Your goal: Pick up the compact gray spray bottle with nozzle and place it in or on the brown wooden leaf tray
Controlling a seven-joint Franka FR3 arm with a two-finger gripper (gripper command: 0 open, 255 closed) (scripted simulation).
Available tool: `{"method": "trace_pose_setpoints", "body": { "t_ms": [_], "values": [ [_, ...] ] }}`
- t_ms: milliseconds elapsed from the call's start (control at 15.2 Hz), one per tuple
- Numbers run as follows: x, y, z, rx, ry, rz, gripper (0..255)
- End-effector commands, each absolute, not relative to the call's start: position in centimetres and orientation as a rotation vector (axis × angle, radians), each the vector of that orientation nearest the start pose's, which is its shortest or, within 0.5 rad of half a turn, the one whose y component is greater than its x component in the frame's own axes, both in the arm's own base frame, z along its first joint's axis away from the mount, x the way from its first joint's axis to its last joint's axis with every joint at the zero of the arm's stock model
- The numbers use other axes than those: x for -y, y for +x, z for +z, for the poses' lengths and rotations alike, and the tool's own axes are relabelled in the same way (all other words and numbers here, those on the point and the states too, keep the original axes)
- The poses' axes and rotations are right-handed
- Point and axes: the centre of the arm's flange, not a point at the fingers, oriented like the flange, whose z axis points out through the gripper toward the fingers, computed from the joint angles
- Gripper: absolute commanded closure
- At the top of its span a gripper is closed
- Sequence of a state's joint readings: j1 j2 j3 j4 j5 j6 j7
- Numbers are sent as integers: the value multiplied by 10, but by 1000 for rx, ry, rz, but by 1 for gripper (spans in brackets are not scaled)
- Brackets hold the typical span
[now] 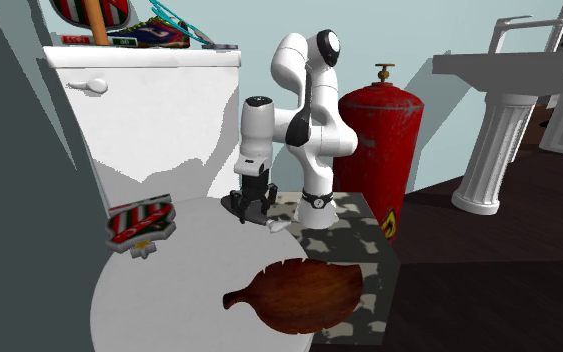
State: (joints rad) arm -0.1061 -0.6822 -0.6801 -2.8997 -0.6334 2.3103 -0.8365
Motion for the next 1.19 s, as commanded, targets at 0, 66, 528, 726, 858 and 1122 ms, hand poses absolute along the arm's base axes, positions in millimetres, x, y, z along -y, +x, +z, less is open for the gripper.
{"method": "trace_pose_setpoints", "body": {
  "t_ms": [0,66,528,726,858,1122],
  "values": [
    [208,248,327,947,-3086,-6,255],
    [208,248,327,947,-3086,-6,255],
    [208,248,332,947,-3086,-6,255],
    [208,248,348,947,-3086,-6,255],
    [208,248,358,947,-3086,-6,255],
    [208,248,379,947,-3086,-6,255]
  ]
}}
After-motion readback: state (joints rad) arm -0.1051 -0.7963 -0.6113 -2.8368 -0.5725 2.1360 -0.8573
